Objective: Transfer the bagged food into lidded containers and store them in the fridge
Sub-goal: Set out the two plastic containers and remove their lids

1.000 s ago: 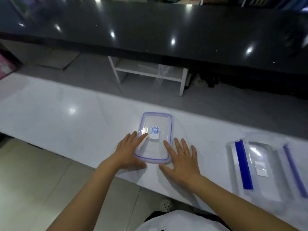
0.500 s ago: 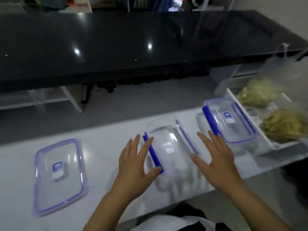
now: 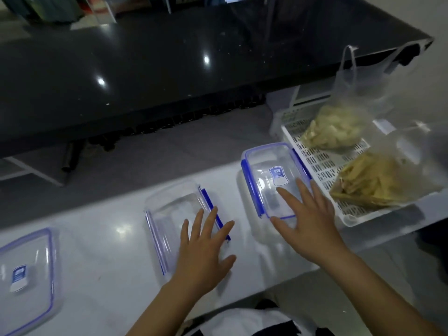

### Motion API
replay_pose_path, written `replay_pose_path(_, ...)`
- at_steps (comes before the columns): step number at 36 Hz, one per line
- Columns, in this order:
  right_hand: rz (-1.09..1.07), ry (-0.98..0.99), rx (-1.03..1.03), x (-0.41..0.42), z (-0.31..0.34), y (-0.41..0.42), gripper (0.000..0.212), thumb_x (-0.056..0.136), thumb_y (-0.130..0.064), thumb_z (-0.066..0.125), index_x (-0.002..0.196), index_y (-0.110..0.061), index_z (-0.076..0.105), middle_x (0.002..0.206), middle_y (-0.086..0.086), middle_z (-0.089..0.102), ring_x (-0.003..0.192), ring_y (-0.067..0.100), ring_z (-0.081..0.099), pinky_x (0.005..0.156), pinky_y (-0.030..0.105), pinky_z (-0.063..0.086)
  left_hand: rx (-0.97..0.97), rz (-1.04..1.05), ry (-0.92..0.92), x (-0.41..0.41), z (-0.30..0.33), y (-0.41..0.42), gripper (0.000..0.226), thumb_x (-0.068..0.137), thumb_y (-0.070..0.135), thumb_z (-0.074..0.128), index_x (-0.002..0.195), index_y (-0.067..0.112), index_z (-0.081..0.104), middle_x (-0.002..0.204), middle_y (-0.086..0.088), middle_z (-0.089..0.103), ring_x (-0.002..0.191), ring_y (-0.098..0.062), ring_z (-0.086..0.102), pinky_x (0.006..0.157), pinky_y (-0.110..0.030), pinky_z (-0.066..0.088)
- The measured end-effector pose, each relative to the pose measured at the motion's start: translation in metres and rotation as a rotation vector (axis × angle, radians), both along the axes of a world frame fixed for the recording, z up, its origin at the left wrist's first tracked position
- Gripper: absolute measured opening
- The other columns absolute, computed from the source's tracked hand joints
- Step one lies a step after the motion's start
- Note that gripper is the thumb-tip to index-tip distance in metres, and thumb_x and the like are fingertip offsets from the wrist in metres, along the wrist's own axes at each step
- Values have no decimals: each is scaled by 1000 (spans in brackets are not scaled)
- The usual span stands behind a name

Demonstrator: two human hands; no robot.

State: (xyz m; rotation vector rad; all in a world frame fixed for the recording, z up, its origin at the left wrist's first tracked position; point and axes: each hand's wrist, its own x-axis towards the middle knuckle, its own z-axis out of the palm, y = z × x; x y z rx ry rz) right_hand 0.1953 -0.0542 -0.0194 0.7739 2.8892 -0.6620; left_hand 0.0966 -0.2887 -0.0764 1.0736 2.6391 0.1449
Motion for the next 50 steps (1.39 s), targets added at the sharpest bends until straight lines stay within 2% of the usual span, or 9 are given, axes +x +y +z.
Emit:
replay_pose_path(6,145,-76,53,-37,-21,29,70,92,-70,36,154,-48,13,168,-4,-8,151,24,-21,121,56,-6,-26,-34,28,-15,-3,-12,63,89,71,50,147,51,32,164,11,-15,151,-20,-20,116,-49,-21)
replay_pose_path(13,168,-69,214,-48,-37,13,67,92,-72,21,153,-45,25,165,-1,23,152,36,9,113,72,4,-151,62,26,-51,12,-41,64,91,66,53,149,54,28,158,17,-25,151,-20,-24,114,-44,-25)
replay_pose_path(20,226,-64,185,-51,-35,-33,67,92,-68,25,153,-40,31,163,4,29,151,39,15,112,72,8,-180,74,-24,-87,22,-71,62,88,56,67,144,51,41,168,12,-1,155,-20,-8,121,-44,-9)
replay_pose_path(30,284,-145,159,-46,-38,-108,73,91,-75,15,153,-46,-12,167,-3,-15,149,32,-26,110,65,-20,-138,131,-11,-110,40,-86,59,90,55,65,144,45,43,168,7,14,156,-21,0,124,-48,-5)
replay_pose_path(33,303,-172,71,-32,-28,-120,76,89,-77,23,152,-50,-10,166,-8,-16,150,26,-24,112,60,-18,234,251,-71,-81,46,-68,51,91,44,67,140,41,50,159,10,35,151,-14,22,121,-37,11)
replay_pose_path(37,120,26,-95,-21,-6,-110,74,81,-74,37,151,-52,22,166,-13,8,152,17,-1,118,47,9,688,424,-373,-29,43,-48,58,89,39,71,134,60,41,139,43,35,126,17,38,101,-16,38)
replay_pose_path(42,-362,152,-729,-18,2,-58,55,88,-38,72,138,-45,51,136,-13,52,117,9,58,83,26,54,901,858,-926,-2,27,-40,57,86,28,77,128,55,49,125,20,58,105,-7,65,66,-19,57)
replay_pose_path(45,-457,108,-1021,-16,-4,-38,47,89,-16,73,132,-30,62,111,-1,73,89,15,73,61,24,57,948,894,-1139,-4,18,-48,54,86,15,77,128,43,60,112,1,74,96,-20,74,69,-32,61)
replay_pose_path(50,-437,53,-1086,-11,-12,-34,42,84,-6,75,121,-25,69,94,10,76,78,23,75,61,28,58,914,852,-1182,-12,15,-62,58,84,10,77,134,34,60,107,-10,76,96,-28,75,70,-37,62)
